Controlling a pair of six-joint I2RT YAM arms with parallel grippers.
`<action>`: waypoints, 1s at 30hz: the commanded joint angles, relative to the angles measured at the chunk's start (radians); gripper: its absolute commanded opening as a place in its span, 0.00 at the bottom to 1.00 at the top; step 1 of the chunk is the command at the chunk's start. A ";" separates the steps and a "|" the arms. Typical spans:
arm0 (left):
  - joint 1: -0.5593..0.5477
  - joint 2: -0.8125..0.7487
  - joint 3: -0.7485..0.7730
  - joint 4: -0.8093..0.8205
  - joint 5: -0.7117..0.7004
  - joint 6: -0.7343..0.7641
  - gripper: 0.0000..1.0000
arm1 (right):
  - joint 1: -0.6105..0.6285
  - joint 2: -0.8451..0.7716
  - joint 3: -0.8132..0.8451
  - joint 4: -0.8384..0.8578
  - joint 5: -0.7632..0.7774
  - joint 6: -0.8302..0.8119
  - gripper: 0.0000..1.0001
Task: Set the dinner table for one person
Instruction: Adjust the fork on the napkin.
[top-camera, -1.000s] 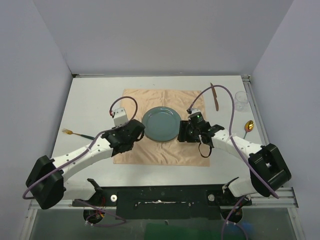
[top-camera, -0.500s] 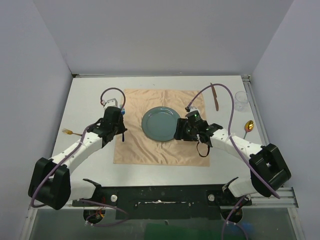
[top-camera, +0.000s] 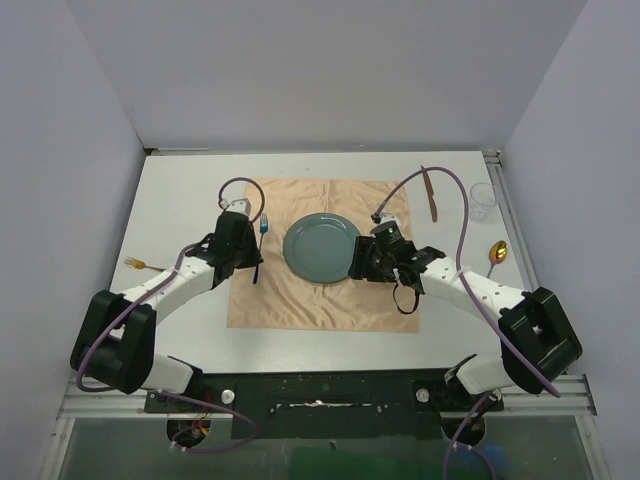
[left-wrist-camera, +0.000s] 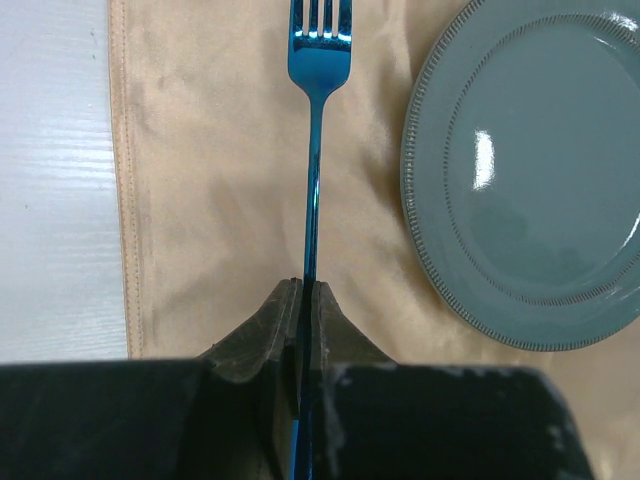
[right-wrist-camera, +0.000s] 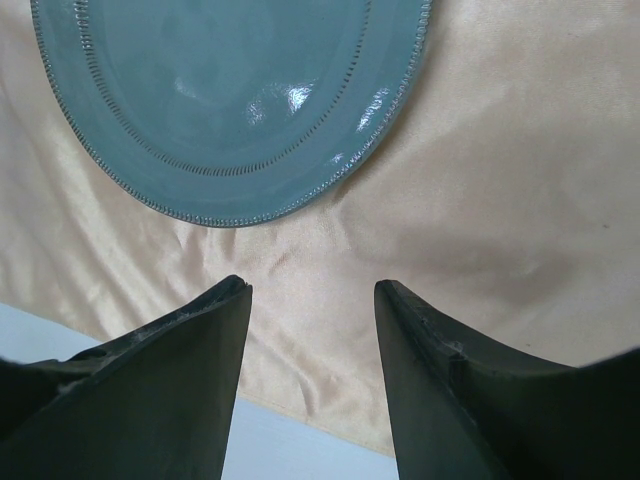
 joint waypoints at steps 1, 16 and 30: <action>0.007 0.023 0.032 0.066 -0.031 -0.003 0.00 | 0.007 -0.007 0.042 0.017 0.019 0.006 0.53; -0.057 0.149 0.056 0.139 -0.092 -0.068 0.00 | 0.008 0.004 0.048 -0.004 0.031 0.007 0.53; -0.068 0.169 0.066 0.150 -0.107 -0.032 0.00 | 0.010 0.023 0.049 0.005 0.022 0.010 0.53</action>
